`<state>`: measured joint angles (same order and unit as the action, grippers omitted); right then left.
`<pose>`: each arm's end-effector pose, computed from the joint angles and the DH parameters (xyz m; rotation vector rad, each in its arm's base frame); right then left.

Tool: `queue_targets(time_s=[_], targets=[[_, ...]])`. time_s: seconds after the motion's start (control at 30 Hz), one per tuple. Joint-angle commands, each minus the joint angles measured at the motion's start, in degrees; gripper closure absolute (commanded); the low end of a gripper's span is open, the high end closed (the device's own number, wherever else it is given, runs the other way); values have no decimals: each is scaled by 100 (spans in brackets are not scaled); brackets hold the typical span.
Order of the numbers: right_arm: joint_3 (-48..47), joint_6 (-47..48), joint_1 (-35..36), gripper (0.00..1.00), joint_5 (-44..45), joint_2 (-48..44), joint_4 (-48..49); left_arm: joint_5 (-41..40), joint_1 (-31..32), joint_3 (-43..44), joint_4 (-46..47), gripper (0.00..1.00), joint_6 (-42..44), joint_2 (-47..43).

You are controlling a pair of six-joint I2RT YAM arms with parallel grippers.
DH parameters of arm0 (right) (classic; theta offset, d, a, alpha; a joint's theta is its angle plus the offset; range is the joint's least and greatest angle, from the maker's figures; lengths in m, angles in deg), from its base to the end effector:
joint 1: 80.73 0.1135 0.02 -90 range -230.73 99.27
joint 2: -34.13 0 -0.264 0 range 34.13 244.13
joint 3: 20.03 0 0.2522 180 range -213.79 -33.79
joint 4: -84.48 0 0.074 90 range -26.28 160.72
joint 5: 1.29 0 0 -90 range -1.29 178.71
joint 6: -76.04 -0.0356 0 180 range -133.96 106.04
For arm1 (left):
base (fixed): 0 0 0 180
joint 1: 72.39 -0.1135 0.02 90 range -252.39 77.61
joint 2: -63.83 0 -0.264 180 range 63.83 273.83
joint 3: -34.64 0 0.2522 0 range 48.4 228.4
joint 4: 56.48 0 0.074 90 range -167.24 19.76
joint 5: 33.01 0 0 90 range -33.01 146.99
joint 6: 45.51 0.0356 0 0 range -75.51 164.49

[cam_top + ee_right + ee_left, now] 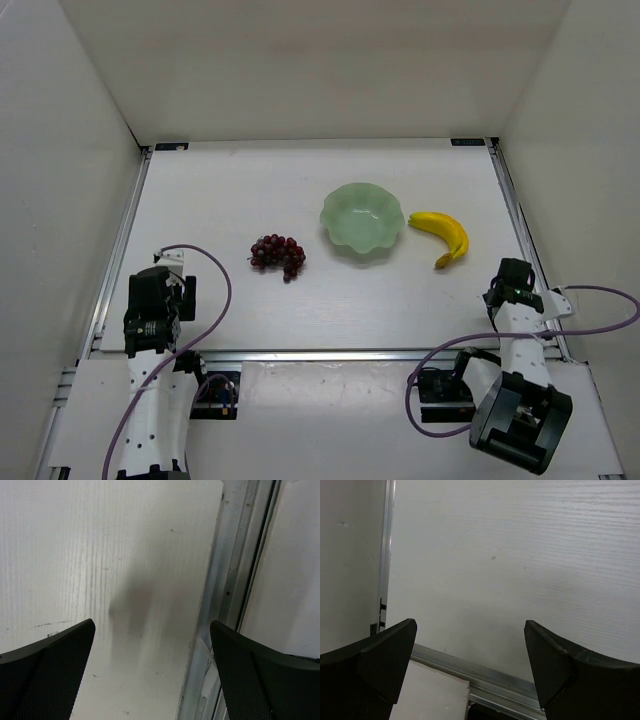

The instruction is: Place and organize the fake fruits in the fruit bowl

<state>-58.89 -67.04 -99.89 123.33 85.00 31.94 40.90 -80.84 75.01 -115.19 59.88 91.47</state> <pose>0.1298 -0.0665 0.1725 1.6091 1.9078 -0.5782 0.1047 0.0255 0.2137 0.0084 2.3976 0.5309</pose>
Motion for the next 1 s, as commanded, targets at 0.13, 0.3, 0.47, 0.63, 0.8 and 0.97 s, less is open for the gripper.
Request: queue_targets(time_s=[0.13, 0.3, 0.47, 0.63, 0.8, 0.97], targets=[[-1013, 1184, 306, 0, -419, 344, 388, 1096, -25, 97, 30, 0, 699, 83], [-1856, 2652, 843, 0, -1962, 896, 1092, 2005, 27, 914, -347, 0, 1246, 671], [-3340, 2961, 966, 0, -3496, 2496, 567, 1944, 238, 1950, -645, 0, 1054, 1980], [-3906, 2681, 1098, 0, -2802, 3813, 187, 2233, 291, 2550, -919, 0, 798, 2798], [-4029, 2680, 1282, 6, -2863, 4544, 310, 2541, 344, 2665, -972, 0, 605, 2870], [-4029, 2680, 1344, 37, -2995, 4852, 416, 2541, 344, 2604, -972, 0, 605, 2870]])
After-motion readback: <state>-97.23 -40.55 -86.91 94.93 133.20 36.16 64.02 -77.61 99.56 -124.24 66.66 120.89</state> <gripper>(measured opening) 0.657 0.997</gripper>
